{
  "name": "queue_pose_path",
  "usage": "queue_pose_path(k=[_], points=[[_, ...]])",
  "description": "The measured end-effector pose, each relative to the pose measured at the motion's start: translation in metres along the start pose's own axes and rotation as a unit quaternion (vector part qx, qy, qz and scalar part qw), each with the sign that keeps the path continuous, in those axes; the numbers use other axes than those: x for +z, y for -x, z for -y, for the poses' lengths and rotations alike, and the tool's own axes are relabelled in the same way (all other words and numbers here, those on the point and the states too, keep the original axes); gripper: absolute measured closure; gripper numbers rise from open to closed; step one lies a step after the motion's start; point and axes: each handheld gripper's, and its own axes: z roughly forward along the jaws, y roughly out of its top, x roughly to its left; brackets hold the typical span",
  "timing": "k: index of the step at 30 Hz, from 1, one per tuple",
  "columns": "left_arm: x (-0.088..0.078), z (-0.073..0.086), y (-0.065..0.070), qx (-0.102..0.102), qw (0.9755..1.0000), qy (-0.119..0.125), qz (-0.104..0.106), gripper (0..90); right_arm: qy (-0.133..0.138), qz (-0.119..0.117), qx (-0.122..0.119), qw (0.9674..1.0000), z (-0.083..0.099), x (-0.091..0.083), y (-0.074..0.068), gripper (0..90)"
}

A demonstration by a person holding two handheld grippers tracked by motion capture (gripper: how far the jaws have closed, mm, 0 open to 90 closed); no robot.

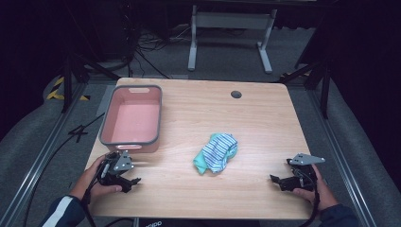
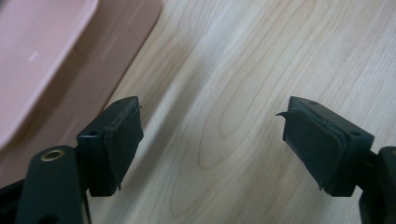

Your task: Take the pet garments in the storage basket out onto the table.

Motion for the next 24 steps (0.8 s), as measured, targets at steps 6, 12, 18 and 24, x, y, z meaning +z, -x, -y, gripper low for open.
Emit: queue_pose_path(k=[6, 12, 18, 24], points=[[-0.002, 0.019, -0.003, -0.030, 0.9993, 0.021, 0.009, 18.4, 0.000, 0.000, -0.001, 1.0000, 0.000, 0.000, 0.000, 0.7], [-0.002, 0.040, -0.006, -0.074, 0.9955, 0.053, 0.026, 17.1, 0.000, 0.000, 0.000, 1.0000, 0.000, 0.000, 0.000, 0.7], [-0.001, 0.057, -0.009, -0.090, 0.9908, 0.096, 0.032, 16.0, 0.000, 0.000, -0.001, 1.0000, 0.000, 0.000, 0.000, 0.7], [-0.001, 0.057, -0.008, -0.095, 0.9902, 0.097, 0.032, 15.8, 0.000, 0.000, 0.000, 1.0000, 0.000, 0.000, 0.000, 0.7]])
